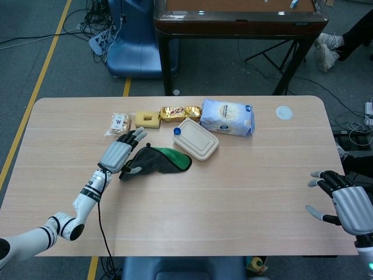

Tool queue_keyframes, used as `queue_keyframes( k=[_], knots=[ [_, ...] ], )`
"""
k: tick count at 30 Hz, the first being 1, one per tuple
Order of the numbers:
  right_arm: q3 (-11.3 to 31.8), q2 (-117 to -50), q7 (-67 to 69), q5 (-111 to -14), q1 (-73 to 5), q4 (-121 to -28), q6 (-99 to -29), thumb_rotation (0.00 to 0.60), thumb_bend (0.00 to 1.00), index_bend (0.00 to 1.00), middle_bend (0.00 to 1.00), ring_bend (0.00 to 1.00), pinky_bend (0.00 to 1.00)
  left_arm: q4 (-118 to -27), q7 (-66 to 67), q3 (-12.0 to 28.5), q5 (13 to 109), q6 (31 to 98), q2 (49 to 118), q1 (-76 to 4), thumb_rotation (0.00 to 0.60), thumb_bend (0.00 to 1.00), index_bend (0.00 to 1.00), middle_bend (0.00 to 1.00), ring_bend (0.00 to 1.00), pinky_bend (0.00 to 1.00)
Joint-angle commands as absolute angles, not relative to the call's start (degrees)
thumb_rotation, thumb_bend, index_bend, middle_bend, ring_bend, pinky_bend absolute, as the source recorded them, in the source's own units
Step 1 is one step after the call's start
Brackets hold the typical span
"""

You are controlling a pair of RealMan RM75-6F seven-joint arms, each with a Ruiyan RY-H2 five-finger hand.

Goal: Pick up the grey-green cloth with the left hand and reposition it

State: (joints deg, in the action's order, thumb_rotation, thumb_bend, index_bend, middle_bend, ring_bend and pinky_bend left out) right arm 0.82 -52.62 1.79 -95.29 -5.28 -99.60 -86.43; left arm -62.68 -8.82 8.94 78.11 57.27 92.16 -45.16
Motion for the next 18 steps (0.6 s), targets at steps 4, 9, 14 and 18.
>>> queue_keyframes(
  k=[4,9,14,18],
  knots=[
    [1.0,-52.3,1.7,-94.7,-5.4,-99.8,-86.0,0.6,0.23,0.4,0.29,0.23,0.32,-67.4,-5.0,8.8,75.9,59.3,88.5,-41.8,0.6,0.13,0.0,0.0,0.0,0.11],
    [1.2,-52.1,1.9,-94.0,-5.9,-99.8,-85.0,0.6,0.23,0.4,0.29,0.23,0.32,-74.1,-1.5,8.1,73.1,61.7,83.9,-37.5,0.6,0.14,0.0,0.0,0.0,0.11],
    [1.4,-52.4,2.4,-93.4,-6.7,-99.1,-83.6,0.6,0.23,0.4,0.29,0.23,0.32,-80.5,1.9,6.6,71.8,66.6,79.1,-32.4,0.6,0.14,0.0,0.0,0.0,0.11],
    [1.5,-52.9,2.5,-93.7,-7.4,-98.7,-82.8,0.6,0.23,0.4,0.29,0.23,0.32,-84.6,3.8,5.3,72.0,71.2,76.2,-28.2,0.6,0.13,0.0,0.0,0.0,0.11]
  ],
)
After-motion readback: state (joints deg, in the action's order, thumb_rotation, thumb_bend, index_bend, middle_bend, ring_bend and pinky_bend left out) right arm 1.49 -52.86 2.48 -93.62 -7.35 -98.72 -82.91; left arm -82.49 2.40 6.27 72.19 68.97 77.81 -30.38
